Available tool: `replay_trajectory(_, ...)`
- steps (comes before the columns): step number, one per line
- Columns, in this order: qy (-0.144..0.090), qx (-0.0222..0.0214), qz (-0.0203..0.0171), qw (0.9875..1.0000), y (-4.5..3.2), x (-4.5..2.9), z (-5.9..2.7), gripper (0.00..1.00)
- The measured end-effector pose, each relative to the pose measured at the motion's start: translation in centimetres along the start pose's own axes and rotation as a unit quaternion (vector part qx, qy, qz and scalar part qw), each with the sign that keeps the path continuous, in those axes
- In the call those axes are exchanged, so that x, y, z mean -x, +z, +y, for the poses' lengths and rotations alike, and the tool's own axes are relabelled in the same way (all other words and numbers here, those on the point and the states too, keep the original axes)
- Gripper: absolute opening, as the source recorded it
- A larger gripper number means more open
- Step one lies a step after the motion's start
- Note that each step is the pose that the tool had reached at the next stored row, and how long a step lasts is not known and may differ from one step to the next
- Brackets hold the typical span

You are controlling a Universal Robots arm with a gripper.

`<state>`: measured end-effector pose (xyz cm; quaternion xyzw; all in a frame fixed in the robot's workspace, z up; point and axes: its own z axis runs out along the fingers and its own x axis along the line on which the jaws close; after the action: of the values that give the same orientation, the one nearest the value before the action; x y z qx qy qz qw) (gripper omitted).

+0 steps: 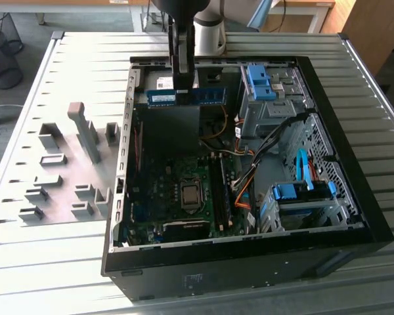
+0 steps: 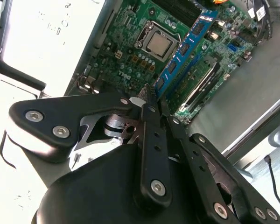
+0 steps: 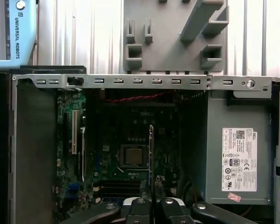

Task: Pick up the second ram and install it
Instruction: 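Pick up the second ram and move it above second insertion slot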

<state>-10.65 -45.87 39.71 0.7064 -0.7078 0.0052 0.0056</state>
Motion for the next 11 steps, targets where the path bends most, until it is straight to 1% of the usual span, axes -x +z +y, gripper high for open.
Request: replay_trajectory(11,0.000,0.0000,0.0000,1.0000,0.00,0.00,-1.81,0.14)
